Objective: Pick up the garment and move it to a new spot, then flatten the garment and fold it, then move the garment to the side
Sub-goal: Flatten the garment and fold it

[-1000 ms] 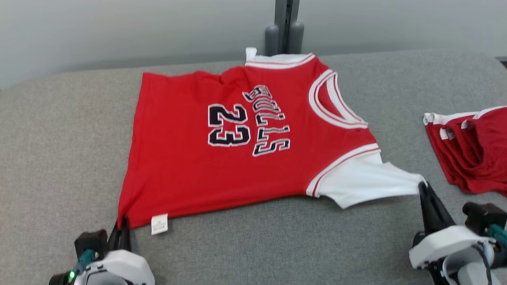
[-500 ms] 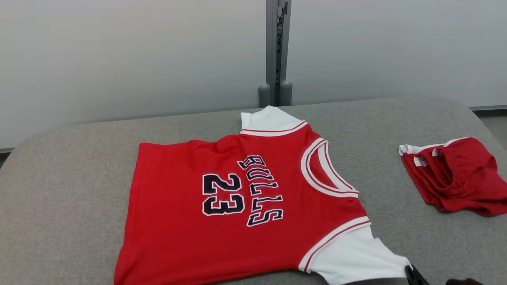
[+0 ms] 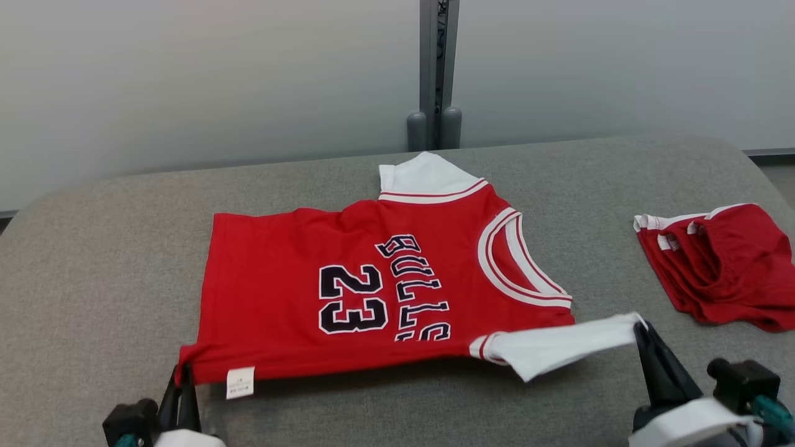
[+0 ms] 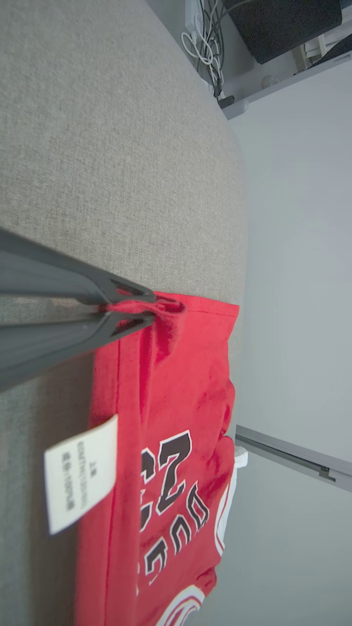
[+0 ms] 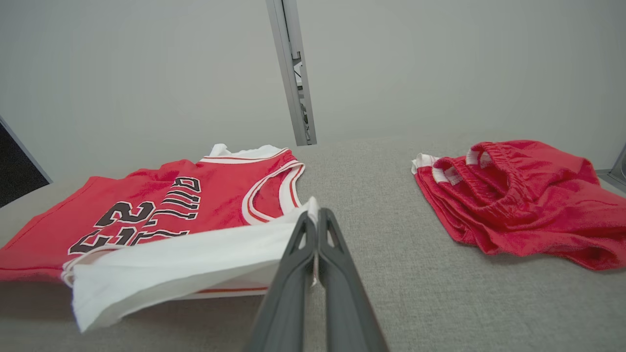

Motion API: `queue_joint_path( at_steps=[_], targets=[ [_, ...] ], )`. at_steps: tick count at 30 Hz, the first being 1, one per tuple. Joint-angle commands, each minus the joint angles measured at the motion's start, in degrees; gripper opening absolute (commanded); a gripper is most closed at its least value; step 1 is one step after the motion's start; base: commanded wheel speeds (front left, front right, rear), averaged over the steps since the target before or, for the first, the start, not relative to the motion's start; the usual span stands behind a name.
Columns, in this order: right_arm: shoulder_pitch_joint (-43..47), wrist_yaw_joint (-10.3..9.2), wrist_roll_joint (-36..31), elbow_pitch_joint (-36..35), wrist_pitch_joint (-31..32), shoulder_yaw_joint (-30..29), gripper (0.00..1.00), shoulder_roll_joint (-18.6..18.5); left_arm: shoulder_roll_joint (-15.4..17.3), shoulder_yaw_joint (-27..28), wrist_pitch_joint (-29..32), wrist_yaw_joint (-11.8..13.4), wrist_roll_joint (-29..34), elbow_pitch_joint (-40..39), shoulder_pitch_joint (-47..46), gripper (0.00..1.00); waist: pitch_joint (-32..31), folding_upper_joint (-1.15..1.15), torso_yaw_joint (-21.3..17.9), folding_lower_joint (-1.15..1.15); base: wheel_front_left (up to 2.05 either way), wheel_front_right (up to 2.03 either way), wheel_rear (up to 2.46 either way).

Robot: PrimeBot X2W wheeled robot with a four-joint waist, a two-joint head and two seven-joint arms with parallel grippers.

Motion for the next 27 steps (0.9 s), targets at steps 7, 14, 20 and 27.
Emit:
queue_joint_path(
  at_steps=[7, 14, 20, 27],
  targets=[
    [-12.8, -0.04, -1.9, 3.8, -0.3, 0.9, 0.00, -1.1, 0.4, 0.7, 0.0, -1.5, 3.0, 4.5, -10.9, 0.00, 5.7, 0.00, 1.8, 0.00, 0.00, 0.00, 0.00],
    [-22.0, -0.03, -3.1, 10.2, -0.3, 1.1, 0.00, -1.7, 0.4, -0.1, 0.0, -2.2, 5.0, 10.8, -19.9, 0.00, 11.8, 0.00, 3.1, 0.00, 0.00, 0.00, 0.00],
    [-26.5, -0.03, -4.5, 13.7, -0.3, 1.4, 0.00, -1.7, 0.4, 0.0, 0.0, -2.4, 5.5, 13.4, -24.8, 0.00, 15.4, 0.00, 3.8, 0.00, 0.00, 0.00, 0.00],
    [-29.7, -0.03, -5.3, 15.8, -0.3, -0.1, 0.00, -0.7, 0.4, -0.3, 0.0, -2.5, 6.1, 15.1, -28.0, 0.00, 17.6, 0.00, 3.9, 0.00, 0.00, 0.00, 0.00]
  ],
)
